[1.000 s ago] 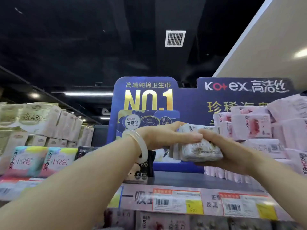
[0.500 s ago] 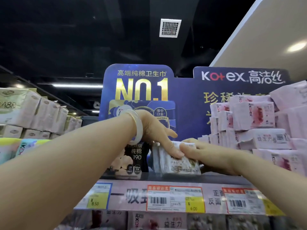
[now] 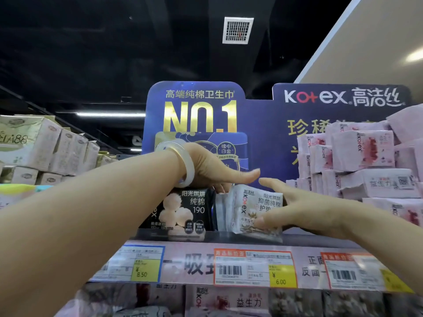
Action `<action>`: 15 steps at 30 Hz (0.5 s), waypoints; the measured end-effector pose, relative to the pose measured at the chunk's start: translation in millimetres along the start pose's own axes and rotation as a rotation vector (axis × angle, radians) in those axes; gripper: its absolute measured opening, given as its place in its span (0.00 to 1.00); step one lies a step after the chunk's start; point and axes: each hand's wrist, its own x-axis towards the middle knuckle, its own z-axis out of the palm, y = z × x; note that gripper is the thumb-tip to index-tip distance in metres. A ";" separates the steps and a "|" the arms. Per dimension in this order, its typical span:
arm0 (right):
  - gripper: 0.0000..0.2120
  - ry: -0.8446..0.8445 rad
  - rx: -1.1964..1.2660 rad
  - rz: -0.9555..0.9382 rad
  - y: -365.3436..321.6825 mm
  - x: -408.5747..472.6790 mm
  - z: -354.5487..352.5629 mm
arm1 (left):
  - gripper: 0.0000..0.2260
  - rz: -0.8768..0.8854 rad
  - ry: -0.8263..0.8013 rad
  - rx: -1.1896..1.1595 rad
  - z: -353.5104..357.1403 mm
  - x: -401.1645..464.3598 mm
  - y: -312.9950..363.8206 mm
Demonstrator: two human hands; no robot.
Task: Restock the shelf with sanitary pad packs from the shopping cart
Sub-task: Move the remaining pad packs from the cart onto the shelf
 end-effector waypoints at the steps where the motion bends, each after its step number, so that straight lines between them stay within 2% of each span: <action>1: 0.56 -0.002 -0.032 0.007 -2.3 0.2 1.6 | 0.42 0.011 -0.023 0.018 0.1 -2.6 -0.4; 4: 0.59 -0.069 0.020 0.063 -11.5 -0.8 -3.4 | 0.56 0.032 -0.069 -0.005 -4.6 -2.7 -3.6; 9: 0.62 -0.220 0.152 0.086 -4.8 7.3 -13.0 | 0.51 0.080 -0.029 0.027 -3.7 -1.5 -5.2; 10: 0.58 -0.291 0.164 0.063 -2.6 9.9 -10.2 | 0.51 0.084 -0.026 0.017 -3.9 -1.3 -5.4; 12: 0.41 -0.405 0.168 -0.002 -0.1 13.4 -5.3 | 0.57 0.068 0.008 -0.009 -7.1 0.5 -7.8; 14: 0.29 -0.430 0.164 -0.045 -1.0 14.0 -1.1 | 0.65 0.042 0.009 -0.057 -8.1 2.6 -11.4; 15: 0.25 -0.424 0.168 -0.052 -2.2 13.6 0.4 | 0.65 0.049 -0.012 -0.074 -6.8 1.6 -12.7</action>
